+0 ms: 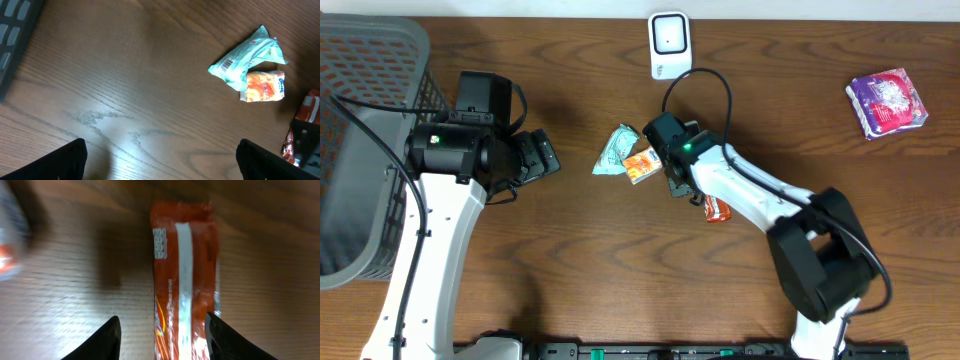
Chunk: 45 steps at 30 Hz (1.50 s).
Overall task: Scan the item barcode
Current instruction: 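Lift the red snack bar clear of the other items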
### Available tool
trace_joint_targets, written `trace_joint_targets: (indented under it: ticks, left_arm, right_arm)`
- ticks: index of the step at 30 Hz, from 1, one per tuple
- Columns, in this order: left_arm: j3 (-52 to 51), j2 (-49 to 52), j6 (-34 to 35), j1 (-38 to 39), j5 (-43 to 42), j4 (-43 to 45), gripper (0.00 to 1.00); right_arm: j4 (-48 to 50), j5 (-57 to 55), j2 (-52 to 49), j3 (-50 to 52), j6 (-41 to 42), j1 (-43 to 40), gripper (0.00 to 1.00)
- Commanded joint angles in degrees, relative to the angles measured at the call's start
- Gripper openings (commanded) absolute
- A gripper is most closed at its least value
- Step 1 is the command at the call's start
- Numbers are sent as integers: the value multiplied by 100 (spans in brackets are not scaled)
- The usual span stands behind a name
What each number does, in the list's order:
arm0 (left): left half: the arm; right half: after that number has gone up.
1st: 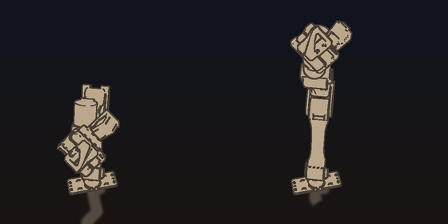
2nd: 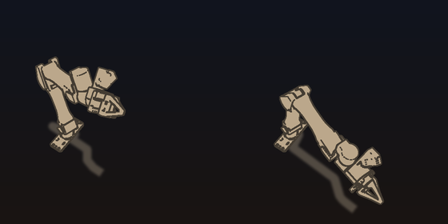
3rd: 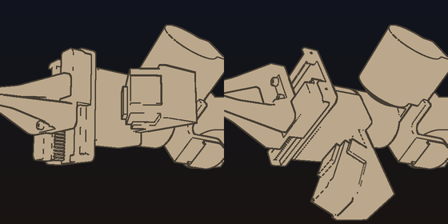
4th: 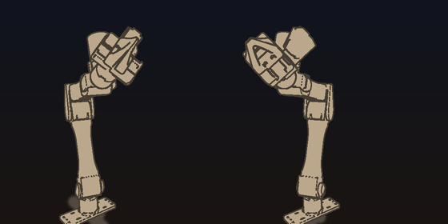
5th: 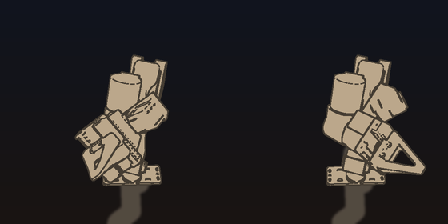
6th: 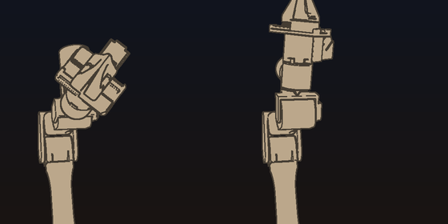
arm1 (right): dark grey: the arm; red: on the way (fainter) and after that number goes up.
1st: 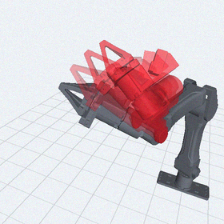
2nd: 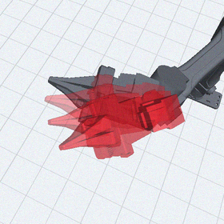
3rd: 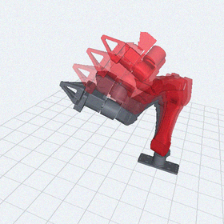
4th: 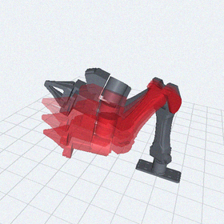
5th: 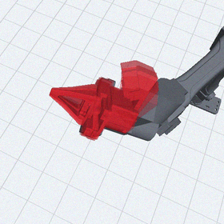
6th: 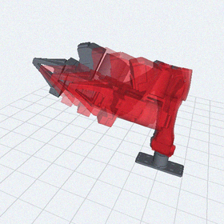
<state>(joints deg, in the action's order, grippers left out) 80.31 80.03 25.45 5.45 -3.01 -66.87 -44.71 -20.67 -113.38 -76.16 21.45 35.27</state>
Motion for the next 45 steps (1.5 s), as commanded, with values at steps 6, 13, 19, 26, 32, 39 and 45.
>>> trace_joint_targets:
  ticks: [6, 13, 19, 26, 32, 39, 45]
  left_arm:
    - [-11, -31, -33, -26, 70, -15, 95]
    - [-11, -31, -33, -26, 70, -17, 95]
    - [-11, -31, -33, -26, 70, -17, 95]
    - [-11, -31, -35, -26, 70, -17, 95]
    - [-11, -31, -35, -26, 70, -17, 95]
    - [-11, -31, -33, -26, 70, -17, 95]
    - [-11, -31, -33, -26, 70, -17, 95]
  right_arm:
    - [13, -219, -461, -11, -24, 20, 48]
    - [17, -219, -492, -11, -24, -13, 48]
    - [15, -216, -492, 11, -26, -74, 48]
    - [15, -214, -494, 22, -26, -195, 45]
    - [20, -212, -494, 22, -26, -201, 43]
    - [24, -214, -621, 26, -24, -214, 41]
    - [50, -98, -903, 26, -24, -227, 25]
